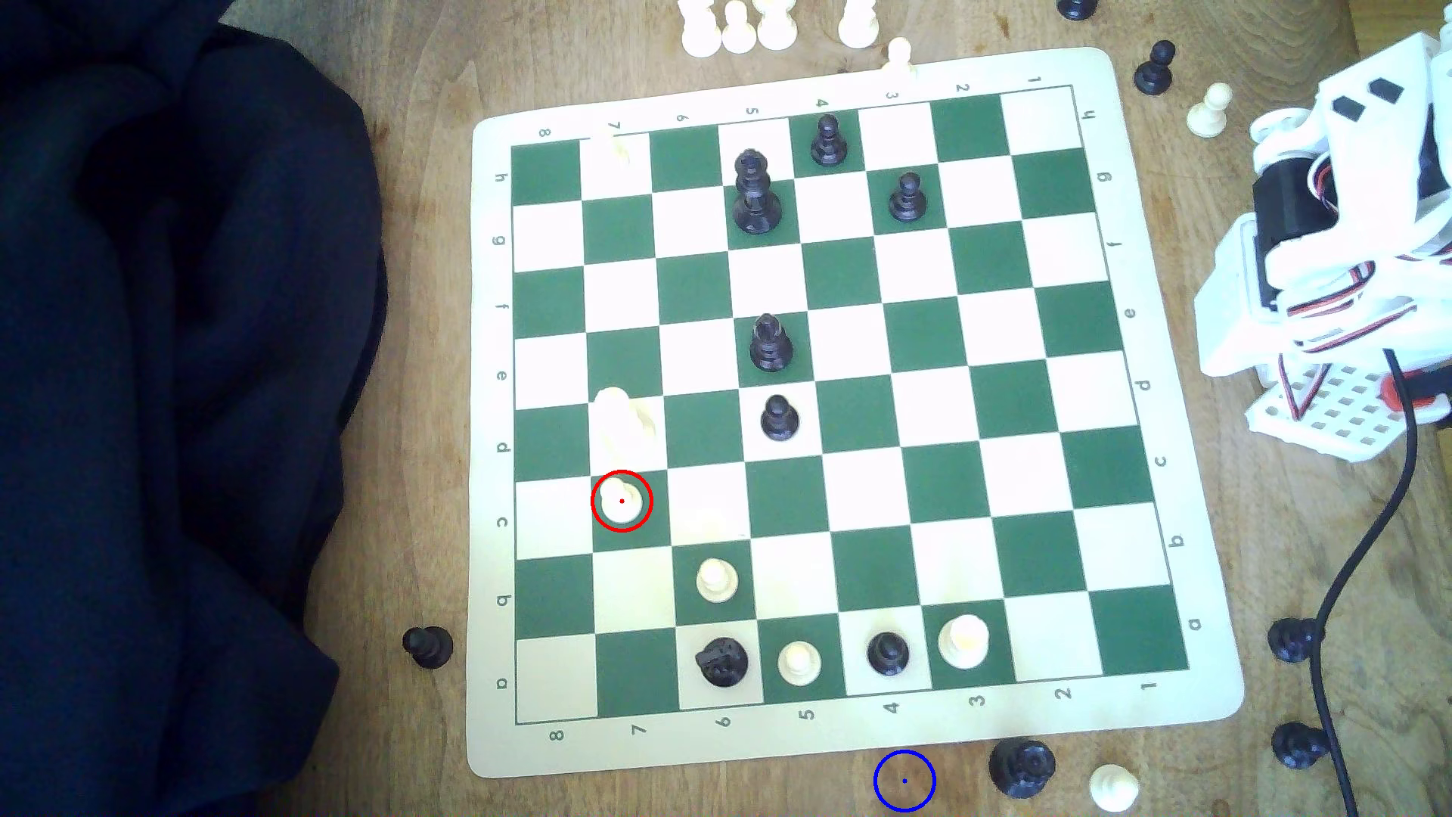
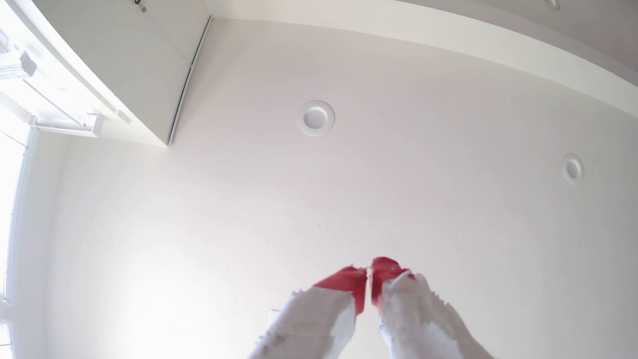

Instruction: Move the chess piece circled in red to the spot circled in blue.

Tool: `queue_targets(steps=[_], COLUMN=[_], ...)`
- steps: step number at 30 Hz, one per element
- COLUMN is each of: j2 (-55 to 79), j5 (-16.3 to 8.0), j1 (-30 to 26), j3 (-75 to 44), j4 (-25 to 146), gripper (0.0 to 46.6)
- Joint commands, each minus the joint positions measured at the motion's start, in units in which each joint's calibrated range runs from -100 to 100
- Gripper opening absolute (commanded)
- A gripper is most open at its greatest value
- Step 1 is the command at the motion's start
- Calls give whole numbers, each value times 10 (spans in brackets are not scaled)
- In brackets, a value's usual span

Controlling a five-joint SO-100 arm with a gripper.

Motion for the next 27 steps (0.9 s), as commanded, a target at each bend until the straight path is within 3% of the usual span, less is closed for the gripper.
queue_targets(steps=[1, 8, 17, 19, 20, 27], j2=[-3, -3, -3, -3, -3, -3], j5=[0, 0, 0, -49, -59, -59], j1=[-25, -28, -35, -37, -37, -20], j3=[10, 10, -13, -45, -49, -133], j4=[-8, 38, 338, 466, 504, 812], gripper=[2, 2, 2, 2, 2, 2])
